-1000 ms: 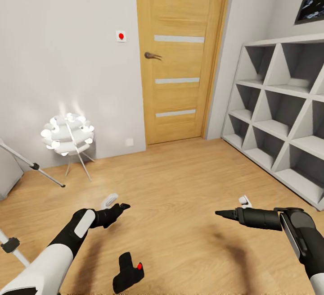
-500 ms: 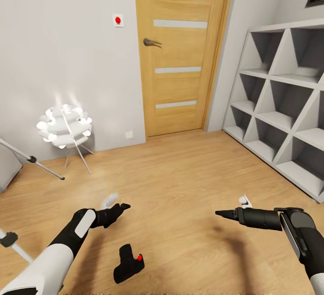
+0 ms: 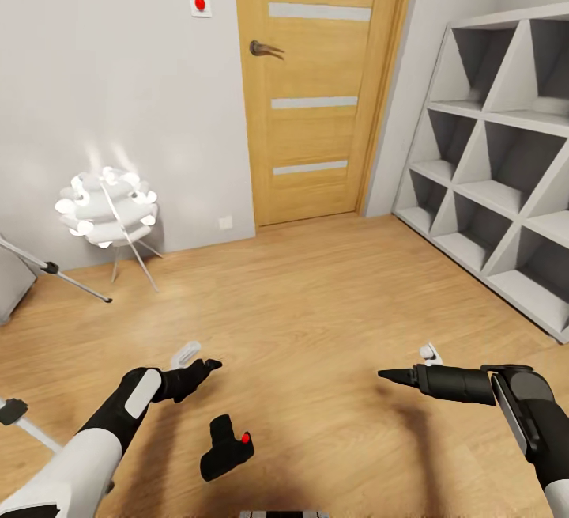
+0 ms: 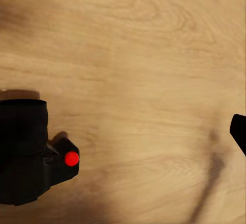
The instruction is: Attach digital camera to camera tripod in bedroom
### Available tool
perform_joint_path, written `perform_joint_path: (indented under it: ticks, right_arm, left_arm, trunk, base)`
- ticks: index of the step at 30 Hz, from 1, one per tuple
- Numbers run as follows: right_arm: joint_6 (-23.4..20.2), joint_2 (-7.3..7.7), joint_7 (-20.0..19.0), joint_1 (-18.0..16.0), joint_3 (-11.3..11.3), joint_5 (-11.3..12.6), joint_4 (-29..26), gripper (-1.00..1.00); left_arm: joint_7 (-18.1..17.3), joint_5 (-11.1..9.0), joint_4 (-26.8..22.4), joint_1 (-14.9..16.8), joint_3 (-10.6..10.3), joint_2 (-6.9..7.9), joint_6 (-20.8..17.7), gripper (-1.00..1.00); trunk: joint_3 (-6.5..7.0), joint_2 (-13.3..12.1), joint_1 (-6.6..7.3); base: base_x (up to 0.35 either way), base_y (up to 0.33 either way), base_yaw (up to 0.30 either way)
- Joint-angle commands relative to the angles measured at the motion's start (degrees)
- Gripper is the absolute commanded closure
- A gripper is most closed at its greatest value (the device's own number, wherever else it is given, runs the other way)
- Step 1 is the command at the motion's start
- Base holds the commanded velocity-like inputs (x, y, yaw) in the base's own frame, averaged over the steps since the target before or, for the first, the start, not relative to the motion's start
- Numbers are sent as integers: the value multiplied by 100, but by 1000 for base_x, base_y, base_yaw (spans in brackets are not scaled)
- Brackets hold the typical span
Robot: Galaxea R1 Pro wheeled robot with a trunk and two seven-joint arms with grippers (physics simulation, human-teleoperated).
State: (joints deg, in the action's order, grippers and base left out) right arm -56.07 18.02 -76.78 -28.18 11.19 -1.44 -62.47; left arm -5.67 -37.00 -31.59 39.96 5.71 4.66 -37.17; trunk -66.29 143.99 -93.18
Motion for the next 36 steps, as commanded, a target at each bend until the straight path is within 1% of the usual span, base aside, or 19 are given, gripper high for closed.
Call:
perform_joint_path:
  ticks: [1, 2, 3, 4, 7, 36]
  right_arm:
    - [-53, -1, -30, -4, 6, -15, -2, -100]
    - [-53, -1, -30, -4, 6, -15, -2, -100]
    - [-53, -1, -30, -4, 6, -15, -2, -100]
    - [-53, -1, -30, -4, 6, -15, -2, -100]
    - [-53, -1, -30, -4, 6, -15, -2, -100]
    - [-53, -1, -31, -4, 6, -15, -2, -100]
  left_arm:
    - [-19, -4, 35, 3, 31, 72, -38, -100]
    - [-17, -11, 53, 3, 32, 107, -39, -100]
    - [-15, -23, 98, 3, 40, 185, -45, -100]
    - [-14, -27, 121, 3, 44, 218, -48, -100]
    - [-13, -36, 149, 3, 50, 263, -50, -100]
    - [-65, -48, 161, 3, 53, 281, -44, -100]
  trunk:
    - [-28, 4, -1]
    - [-50, 5, -4]
    - [-72, 6, -6]
    - [-94, 8, -9]
    - [-161, 12, -16]
    - [-803, 51, -91]
  base:
    - [0, 0, 0]
    - [0, 0, 0]
    - [0, 0, 0]
    - [0, 0, 0]
    - [0, 0, 0]
    - [0, 0, 0]
